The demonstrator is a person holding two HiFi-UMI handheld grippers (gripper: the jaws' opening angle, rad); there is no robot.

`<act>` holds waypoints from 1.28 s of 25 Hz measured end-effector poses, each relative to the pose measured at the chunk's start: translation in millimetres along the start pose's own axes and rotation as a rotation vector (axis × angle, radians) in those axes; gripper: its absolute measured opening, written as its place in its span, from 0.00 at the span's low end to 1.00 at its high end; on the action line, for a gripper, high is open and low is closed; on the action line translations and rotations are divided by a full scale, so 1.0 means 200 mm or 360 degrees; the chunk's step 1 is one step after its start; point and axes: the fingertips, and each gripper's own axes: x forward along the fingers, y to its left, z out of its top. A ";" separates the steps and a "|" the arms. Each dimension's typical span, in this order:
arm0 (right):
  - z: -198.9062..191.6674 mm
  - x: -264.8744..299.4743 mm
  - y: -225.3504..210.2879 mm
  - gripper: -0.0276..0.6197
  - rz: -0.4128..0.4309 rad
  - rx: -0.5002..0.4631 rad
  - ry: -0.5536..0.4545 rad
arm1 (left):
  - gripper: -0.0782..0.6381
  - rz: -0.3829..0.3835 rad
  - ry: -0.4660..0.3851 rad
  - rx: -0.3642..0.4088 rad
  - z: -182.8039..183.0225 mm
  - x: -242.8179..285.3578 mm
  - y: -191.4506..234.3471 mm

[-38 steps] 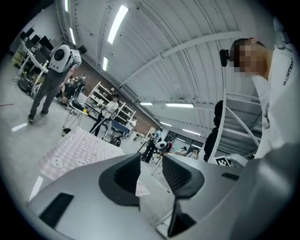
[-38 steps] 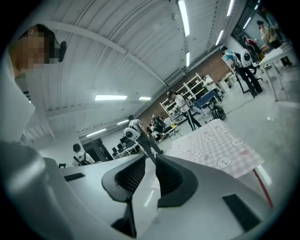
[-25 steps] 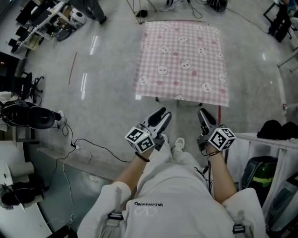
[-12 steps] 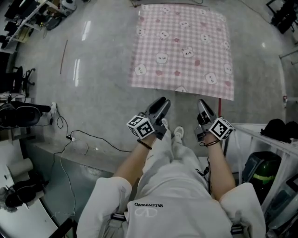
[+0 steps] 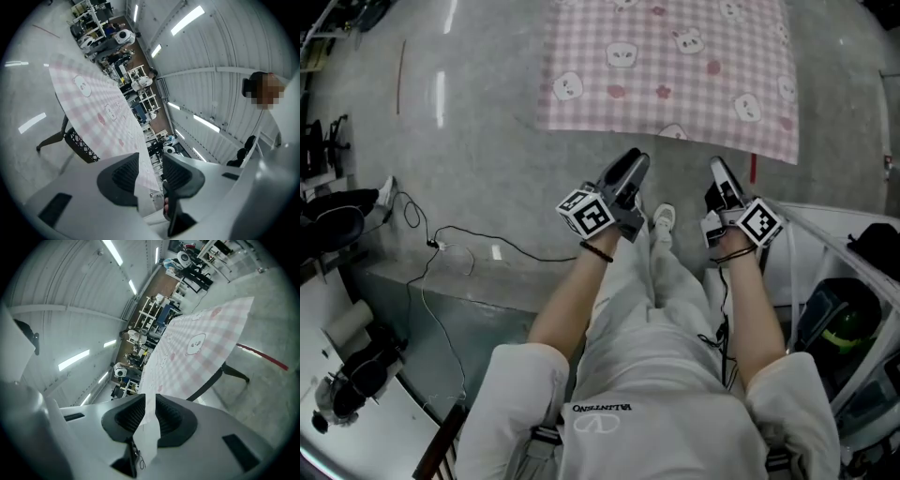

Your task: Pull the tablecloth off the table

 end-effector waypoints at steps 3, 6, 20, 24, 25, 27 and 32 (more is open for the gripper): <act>-0.04 0.03 -0.12 0.16 -0.0042 0.0072 -0.0020 | 0.31 -0.0006 0.0002 -0.0052 -0.06 0.03 0.13; -0.08 0.03 -0.24 0.16 -0.0108 0.0109 -0.0025 | 0.31 0.0006 0.0000 -0.0101 -0.11 0.04 0.23; -0.12 0.18 -0.54 0.17 -0.0051 0.0282 -0.0214 | 0.34 -0.0049 -0.0108 -0.0278 -0.17 0.13 0.54; -0.06 0.21 -0.58 0.17 -0.0006 0.0373 -0.0339 | 0.34 -0.0088 -0.0133 -0.0318 -0.18 0.16 0.59; -0.05 0.21 -0.59 0.17 0.0006 0.0383 -0.0358 | 0.34 -0.0105 -0.0142 -0.0345 -0.18 0.17 0.60; -0.04 0.23 -0.59 0.17 0.0027 0.0394 -0.0380 | 0.34 -0.0129 -0.0167 -0.0375 -0.18 0.18 0.61; 0.01 0.22 -0.58 0.17 0.0112 0.0463 -0.0472 | 0.34 -0.0191 -0.0252 -0.0451 -0.14 0.21 0.63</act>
